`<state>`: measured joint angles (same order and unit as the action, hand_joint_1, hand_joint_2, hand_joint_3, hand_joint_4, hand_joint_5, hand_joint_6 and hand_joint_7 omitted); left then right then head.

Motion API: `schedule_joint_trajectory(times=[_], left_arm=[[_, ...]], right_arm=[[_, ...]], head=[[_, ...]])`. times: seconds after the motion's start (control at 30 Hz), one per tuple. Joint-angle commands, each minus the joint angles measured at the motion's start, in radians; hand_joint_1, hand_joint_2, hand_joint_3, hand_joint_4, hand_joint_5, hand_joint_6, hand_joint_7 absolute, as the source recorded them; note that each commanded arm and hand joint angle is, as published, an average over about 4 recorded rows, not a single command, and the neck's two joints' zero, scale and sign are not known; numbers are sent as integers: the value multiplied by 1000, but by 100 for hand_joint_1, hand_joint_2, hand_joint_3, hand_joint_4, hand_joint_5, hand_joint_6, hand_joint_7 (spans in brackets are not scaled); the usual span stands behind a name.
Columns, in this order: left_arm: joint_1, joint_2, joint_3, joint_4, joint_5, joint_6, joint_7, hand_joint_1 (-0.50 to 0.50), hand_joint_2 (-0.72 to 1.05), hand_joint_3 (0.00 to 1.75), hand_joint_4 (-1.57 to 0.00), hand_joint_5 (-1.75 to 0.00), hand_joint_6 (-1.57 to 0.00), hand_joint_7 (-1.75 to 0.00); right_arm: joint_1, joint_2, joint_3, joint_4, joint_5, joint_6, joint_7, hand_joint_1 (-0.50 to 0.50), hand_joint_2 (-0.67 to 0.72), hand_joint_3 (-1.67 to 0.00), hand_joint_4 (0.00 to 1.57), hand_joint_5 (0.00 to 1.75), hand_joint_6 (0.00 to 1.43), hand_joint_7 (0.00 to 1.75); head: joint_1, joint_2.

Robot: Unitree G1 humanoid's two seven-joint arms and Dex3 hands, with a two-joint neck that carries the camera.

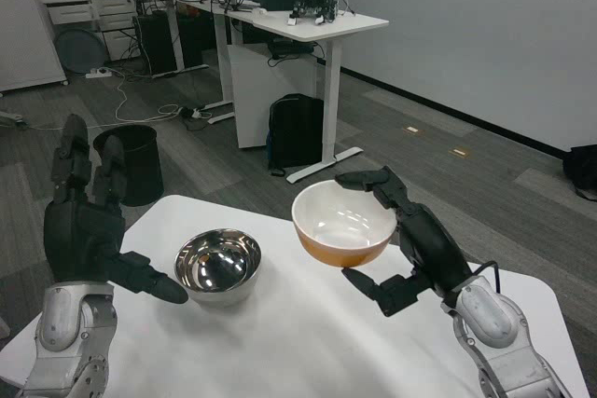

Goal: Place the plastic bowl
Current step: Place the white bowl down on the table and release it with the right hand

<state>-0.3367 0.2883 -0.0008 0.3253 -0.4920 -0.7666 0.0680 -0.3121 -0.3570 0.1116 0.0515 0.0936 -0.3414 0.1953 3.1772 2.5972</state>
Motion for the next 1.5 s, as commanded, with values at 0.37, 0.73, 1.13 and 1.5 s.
schedule_joint_trajectory(times=[0.37, 0.73, 1.13, 1.5], left_arm=[[10, 4, 4, 8, -7, -11, -2, -39, -53, 9, 0, 0, 0, 0], [9, 4, 2, 9, -8, -11, -2, -39, -55, 9, 0, 0, 0, 0], [7, 3, -6, 12, -8, -13, -2, -39, -55, 9, 0, 0, 0, 0], [7, 3, -7, 12, -8, -14, -2, -39, -55, 9, 0, 0, 0, 0]], right_arm=[[34, 28, 82, 324, 16, -146, -51, -43, -60, -143, 157, 104, 137, 96], [29, 43, 95, 421, -101, -187, -61, -46, -59, -143, 157, 114, 136, 119], [28, 39, 78, 412, -105, -171, 34, -46, -10, -75, 83, 136, 21, 159], [36, 41, 48, 381, -51, -200, 41, -42, 46, -6, 0, 0, 0, 5]], head=[[-4, -25], [-18, -73], [-26, -128], [-22, -152]])
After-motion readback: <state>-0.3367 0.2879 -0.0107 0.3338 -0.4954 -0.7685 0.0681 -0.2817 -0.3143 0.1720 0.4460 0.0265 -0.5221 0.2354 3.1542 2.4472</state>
